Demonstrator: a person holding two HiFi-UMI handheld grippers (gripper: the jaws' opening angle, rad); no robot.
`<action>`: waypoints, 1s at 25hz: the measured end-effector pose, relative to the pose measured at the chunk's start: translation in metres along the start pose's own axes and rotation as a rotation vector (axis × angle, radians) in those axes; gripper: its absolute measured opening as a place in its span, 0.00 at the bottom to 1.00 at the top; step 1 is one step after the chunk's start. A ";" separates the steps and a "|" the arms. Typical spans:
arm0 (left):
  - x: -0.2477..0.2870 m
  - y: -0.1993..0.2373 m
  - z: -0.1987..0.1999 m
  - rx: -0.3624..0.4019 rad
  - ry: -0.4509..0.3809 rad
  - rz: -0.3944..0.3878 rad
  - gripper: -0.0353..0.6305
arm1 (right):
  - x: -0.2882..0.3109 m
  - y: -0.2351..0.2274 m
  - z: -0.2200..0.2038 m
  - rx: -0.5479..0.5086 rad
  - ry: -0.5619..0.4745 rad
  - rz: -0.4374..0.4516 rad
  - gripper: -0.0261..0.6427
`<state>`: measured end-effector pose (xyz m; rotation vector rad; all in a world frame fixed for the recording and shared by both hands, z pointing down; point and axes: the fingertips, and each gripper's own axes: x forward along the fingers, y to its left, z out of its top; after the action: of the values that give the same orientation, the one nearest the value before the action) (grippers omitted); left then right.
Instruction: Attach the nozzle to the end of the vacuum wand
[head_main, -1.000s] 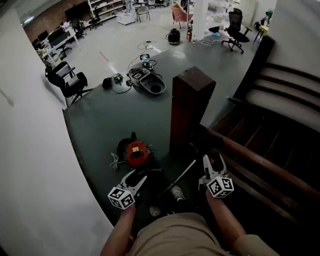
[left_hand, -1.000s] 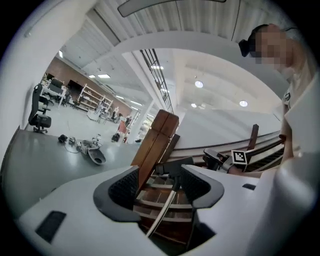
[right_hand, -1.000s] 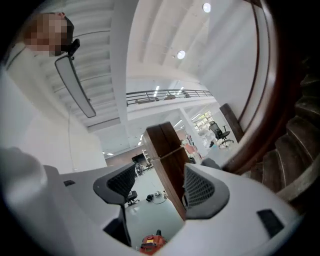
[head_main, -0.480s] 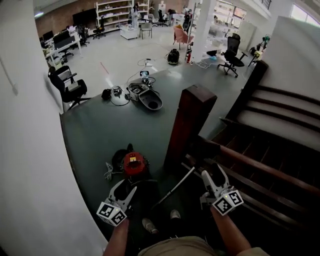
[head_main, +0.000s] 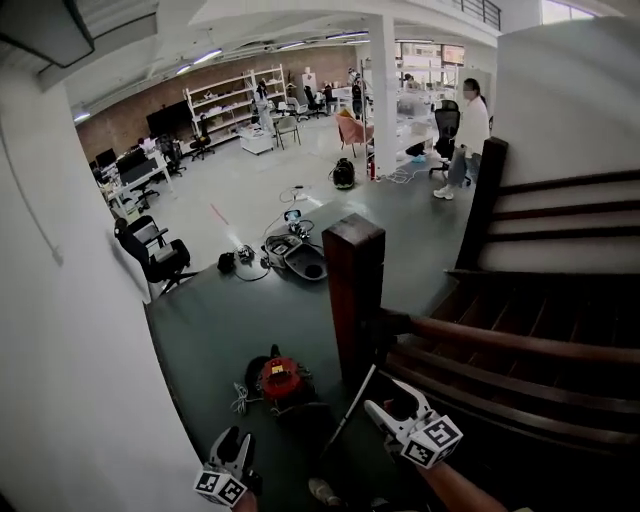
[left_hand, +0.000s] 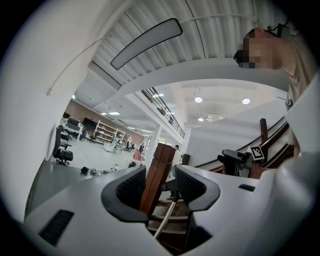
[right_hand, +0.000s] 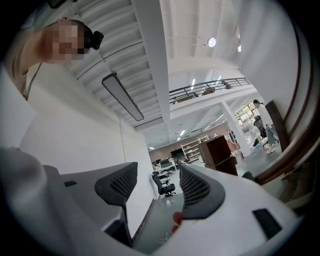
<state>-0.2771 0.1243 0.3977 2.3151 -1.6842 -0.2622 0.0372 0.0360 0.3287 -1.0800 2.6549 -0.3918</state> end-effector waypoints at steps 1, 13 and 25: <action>-0.008 -0.013 -0.006 0.007 0.003 0.001 0.34 | -0.015 0.001 0.000 0.004 0.002 0.003 0.45; -0.085 -0.108 -0.065 0.000 0.063 0.060 0.34 | -0.124 -0.026 -0.030 0.029 0.112 -0.076 0.41; -0.099 -0.062 -0.088 -0.040 0.121 0.134 0.34 | -0.141 -0.063 -0.064 0.117 0.189 -0.200 0.38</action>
<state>-0.2255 0.2460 0.4602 2.1326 -1.7480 -0.1250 0.1550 0.1019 0.4272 -1.3348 2.6492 -0.7125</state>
